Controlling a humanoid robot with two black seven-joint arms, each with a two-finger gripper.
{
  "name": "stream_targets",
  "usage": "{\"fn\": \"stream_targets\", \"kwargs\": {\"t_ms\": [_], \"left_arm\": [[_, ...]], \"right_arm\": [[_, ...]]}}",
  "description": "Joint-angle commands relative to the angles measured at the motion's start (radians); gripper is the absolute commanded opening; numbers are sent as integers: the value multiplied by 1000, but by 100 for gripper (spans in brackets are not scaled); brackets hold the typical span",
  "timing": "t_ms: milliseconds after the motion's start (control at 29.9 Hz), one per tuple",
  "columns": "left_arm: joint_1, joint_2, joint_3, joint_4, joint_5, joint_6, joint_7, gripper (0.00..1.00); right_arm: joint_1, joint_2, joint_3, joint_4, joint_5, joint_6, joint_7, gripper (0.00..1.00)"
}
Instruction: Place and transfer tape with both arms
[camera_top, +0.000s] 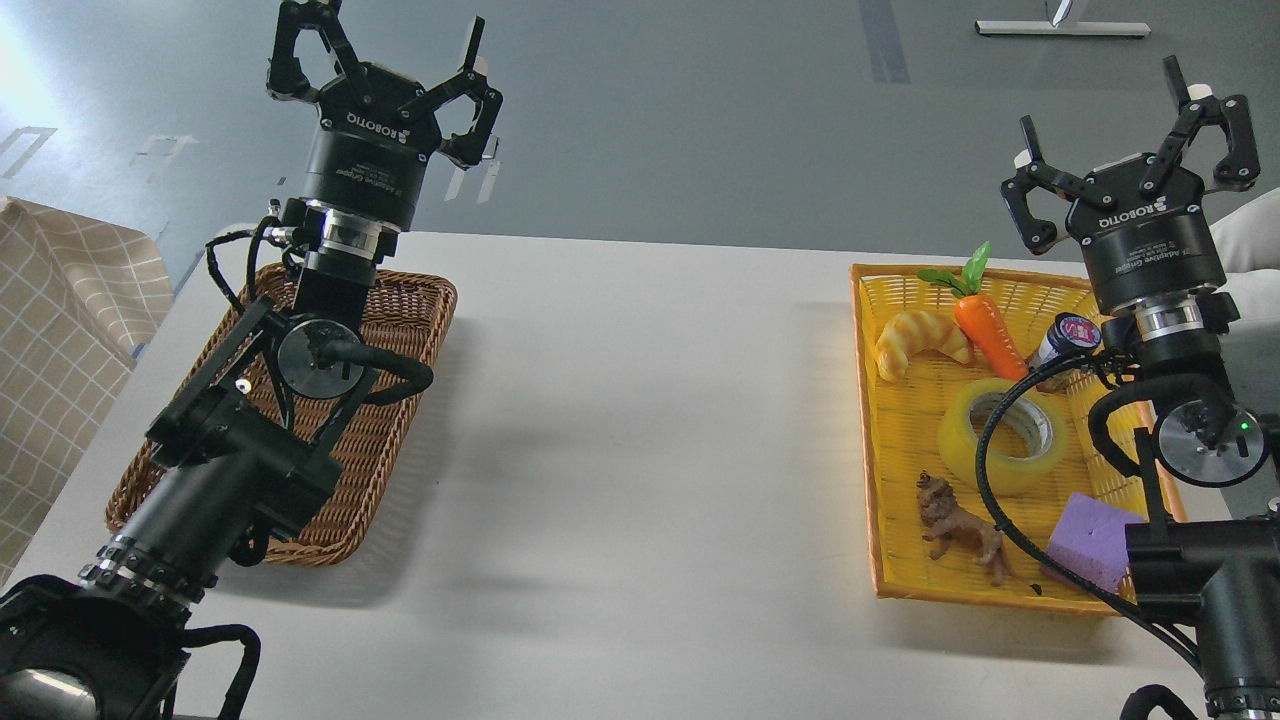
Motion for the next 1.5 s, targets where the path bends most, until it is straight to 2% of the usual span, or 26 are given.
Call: {"fn": "stream_targets", "kwargs": {"t_ms": [0, 1471], "left_arm": [[0, 2, 0, -3, 0, 0, -3, 98], [-2, -3, -1, -9, -3, 0, -11, 98]], "right_arm": [[-3, 1, -1, 0, 0, 0, 0, 100], [-10, 0, 0, 3, 0, 0, 0, 100]]}}
